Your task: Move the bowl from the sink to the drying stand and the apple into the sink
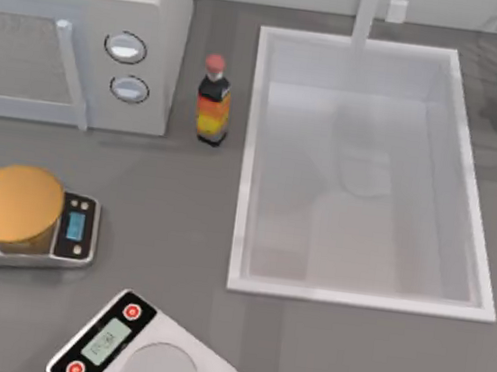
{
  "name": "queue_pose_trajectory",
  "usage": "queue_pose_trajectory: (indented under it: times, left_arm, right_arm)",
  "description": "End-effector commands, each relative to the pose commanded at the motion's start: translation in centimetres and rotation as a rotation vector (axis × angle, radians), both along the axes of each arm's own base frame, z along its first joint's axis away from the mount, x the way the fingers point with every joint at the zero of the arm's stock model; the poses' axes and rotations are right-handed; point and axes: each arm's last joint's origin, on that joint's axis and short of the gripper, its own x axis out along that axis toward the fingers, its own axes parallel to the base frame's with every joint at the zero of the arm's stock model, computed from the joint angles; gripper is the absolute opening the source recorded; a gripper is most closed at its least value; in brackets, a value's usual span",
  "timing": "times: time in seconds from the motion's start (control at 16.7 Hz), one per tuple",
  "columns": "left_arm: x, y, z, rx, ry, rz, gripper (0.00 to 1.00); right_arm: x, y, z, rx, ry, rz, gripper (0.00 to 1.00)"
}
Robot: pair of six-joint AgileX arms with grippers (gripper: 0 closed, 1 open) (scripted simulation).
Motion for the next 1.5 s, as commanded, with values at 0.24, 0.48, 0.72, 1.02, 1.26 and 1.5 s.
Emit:
queue_pose_trajectory:
  times: [0.24, 0.48, 0.72, 1.02, 1.26, 1.5]
  left_arm:
    - [0.0, 0.0, 0.0, 0.0, 0.0, 0.0, 1.0]
    - [0.0, 0.0, 0.0, 0.0, 0.0, 0.0, 1.0]
    - [0.0, 0.0, 0.0, 0.0, 0.0, 0.0, 1.0]
    - [0.0, 0.0, 0.0, 0.0, 0.0, 0.0, 1.0]
    - [0.0, 0.0, 0.0, 0.0, 0.0, 0.0, 1.0]
    - [0.0, 0.0, 0.0, 0.0, 0.0, 0.0, 1.0]
  right_arm:
    - [-2.5, -4.6, 0.5, -0.15, -0.148, -0.11, 0.0]
    - [-2.9, -5.2, 0.5, -0.176, -0.167, -0.127, 0.0]
    - [-2.4, -5.2, 0.2, -0.172, -0.164, -0.124, 0.0]
    - [1.9, -5.6, -3.9, -0.168, -0.187, -0.094, 0.0]
    - [5.8, -5.2, -10.5, -0.18, -0.232, -0.068, 0.0]
    - [7.2, -5.1, -17.3, -0.177, -0.195, -0.099, 0.0]
